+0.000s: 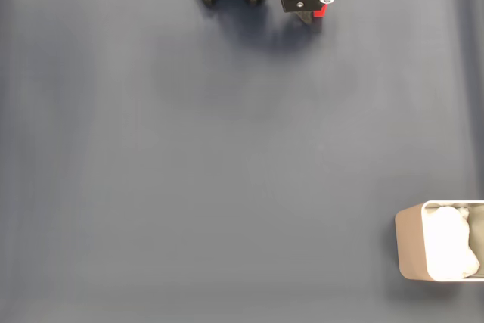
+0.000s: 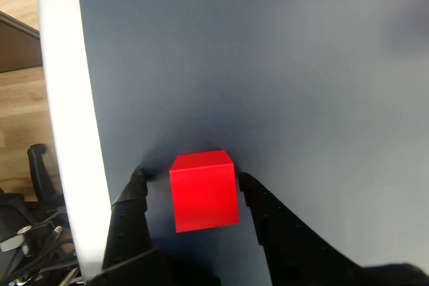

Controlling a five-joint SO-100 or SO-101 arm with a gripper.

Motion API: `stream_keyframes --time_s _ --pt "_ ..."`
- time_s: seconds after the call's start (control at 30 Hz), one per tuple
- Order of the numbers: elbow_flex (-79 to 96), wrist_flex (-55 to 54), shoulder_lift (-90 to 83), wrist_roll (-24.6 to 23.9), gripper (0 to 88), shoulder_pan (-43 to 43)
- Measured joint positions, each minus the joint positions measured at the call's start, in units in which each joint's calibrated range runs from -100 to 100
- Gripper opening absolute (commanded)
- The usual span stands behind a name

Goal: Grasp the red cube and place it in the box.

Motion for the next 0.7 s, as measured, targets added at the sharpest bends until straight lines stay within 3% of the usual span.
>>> stream_keyframes --time_s 0.2,0.47,0.7 --pt "0.0 0.0 0.0 0.0 28.0 -0.7" --pt "0.0 0.0 -0.3 -0.1 15.4 -1.6" --pt "0.0 -0.1 -0.3 0.1 10.5 -1.6"
